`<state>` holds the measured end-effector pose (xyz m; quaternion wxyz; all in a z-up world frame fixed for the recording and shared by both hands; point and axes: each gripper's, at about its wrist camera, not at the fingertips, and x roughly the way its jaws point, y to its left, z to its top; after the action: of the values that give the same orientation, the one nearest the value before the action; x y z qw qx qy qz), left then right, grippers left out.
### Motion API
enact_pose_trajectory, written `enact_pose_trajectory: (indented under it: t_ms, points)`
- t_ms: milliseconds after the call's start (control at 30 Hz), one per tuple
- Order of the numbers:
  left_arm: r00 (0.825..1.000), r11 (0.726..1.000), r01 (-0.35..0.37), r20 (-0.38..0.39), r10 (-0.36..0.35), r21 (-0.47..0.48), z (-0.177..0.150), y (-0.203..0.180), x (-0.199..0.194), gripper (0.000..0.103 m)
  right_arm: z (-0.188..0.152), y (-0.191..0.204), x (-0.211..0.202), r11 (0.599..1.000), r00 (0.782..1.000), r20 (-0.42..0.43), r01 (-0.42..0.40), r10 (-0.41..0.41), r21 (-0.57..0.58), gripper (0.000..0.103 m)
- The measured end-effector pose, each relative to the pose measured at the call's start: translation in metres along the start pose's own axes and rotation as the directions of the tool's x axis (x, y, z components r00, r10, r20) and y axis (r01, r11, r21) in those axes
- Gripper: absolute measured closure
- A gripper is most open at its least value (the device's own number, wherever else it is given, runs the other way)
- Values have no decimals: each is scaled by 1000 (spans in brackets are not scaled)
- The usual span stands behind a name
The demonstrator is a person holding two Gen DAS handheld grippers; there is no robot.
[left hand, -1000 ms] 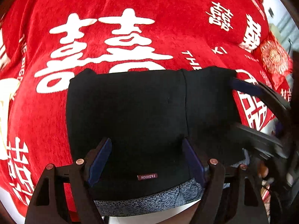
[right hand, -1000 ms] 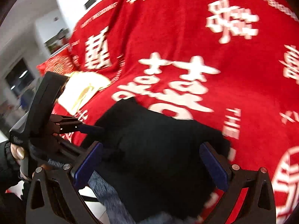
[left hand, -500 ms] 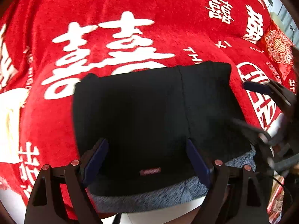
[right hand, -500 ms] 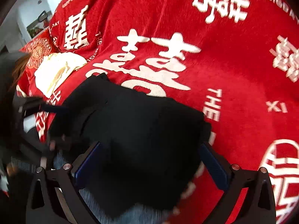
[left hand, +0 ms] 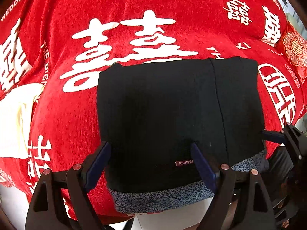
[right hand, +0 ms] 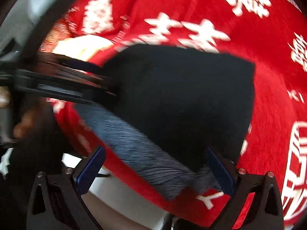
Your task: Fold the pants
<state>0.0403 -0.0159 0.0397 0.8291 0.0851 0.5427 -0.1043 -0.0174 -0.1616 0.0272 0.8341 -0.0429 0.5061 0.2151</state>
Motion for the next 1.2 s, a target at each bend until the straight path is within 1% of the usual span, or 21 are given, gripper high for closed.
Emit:
enact_pose_trajectory:
  t_ms: [33, 100, 233, 300, 333, 433, 500, 567, 600, 633, 667, 733, 833, 933, 967, 1000, 1033, 1067, 1100, 1133, 1200]
  points:
    - [1000, 1000, -1, 2, 1, -1, -1, 0, 0, 14, 1, -3, -2, 1000, 1000, 11, -18, 18, 18, 0]
    - [1000, 1000, 9, 4, -9, -11, -1, 2, -1, 14, 4, -5, -8, 999, 999, 2, -34, 33, 32, 0]
    - [999, 998, 33, 6, -33, -46, -3, 10, -7, 14, 13, -6, -36, 1000, 997, 72, 16, -17, 6, 0]
    - [999, 997, 48, 5, -47, -65, -8, 14, -8, 14, 24, -9, -50, 999, 994, 107, 36, -34, -12, 0]
    - [999, 996, 52, 5, -52, -70, -10, 14, -7, 14, 29, -10, -54, 1000, 998, 58, -5, 6, -12, 0]
    - [998, 995, 57, 9, -57, -84, -14, 14, -5, 14, 57, -13, -49, 999, 997, 75, 11, -8, -39, 0]
    - [998, 994, 64, 9, -63, -93, -14, 16, -5, 13, 80, -13, -34, 999, 998, 63, -8, 10, -44, 0]
    - [997, 991, 76, 2, -77, -109, -16, 18, -3, 12, 98, -12, -17, 998, 999, 32, -29, 31, -52, 0]
    - [997, 990, 83, 7, -83, -117, -17, 19, -2, 11, 105, -14, -6, 998, 999, 3, -39, 39, -52, 0]
    - [996, 988, 92, 6, -92, -124, -19, 20, -2, 10, 111, -18, 11, 999, 999, -42, -22, 21, -31, 0]
    - [995, 987, 102, 6, -102, -124, -21, 21, -2, 9, 110, -27, 24, 1000, 996, -89, 4, -4, -7, 0]
    - [994, 987, 109, 18, -107, -118, -25, 22, -5, 9, 109, -41, 50, 998, 988, -158, 8, 1, 59, 0]
    - [993, 985, 115, 28, -112, -127, -29, 29, -9, 9, 108, -36, 41, 999, 991, -135, 26, -21, 34, 0]
    - [990, 980, 143, 39, -139, -139, -30, 40, -10, 8, 91, -32, 3, 1000, 999, -26, 25, -25, 7, 0]
    - [987, 977, 157, 42, -153, -147, -29, 44, -9, 8, 85, -36, -1, 999, 999, -20, 43, -43, 16, 0]
    - [986, 974, 169, 41, -165, -154, -27, 46, -7, 8, 76, -45, -4, 996, 997, -22, 77, -76, 43, 0]
    - [983, 970, 182, 32, -179, -159, -26, 47, -4, 8, 69, -54, -5, 993, 996, -28, 89, -87, 72, 0]
    - [982, 969, 186, 26, -185, -160, -25, 46, -1, 8, 61, -67, -5, 990, 996, -37, 80, -77, 113, 0]
    - [982, 969, 189, 20, -188, -156, -24, 43, 2, 8, 52, -82, -3, 983, 998, -44, 54, -47, 175, 0]
    - [981, 970, 191, 20, -190, -153, -23, 40, 3, 8, 49, -92, -3, 977, 999, -42, 36, -27, 211, 0]
    - [982, 972, 187, 19, -186, -143, -22, 34, 5, 8, 44, -107, -1, 962, 1000, -13, -13, 17, 274, 0]
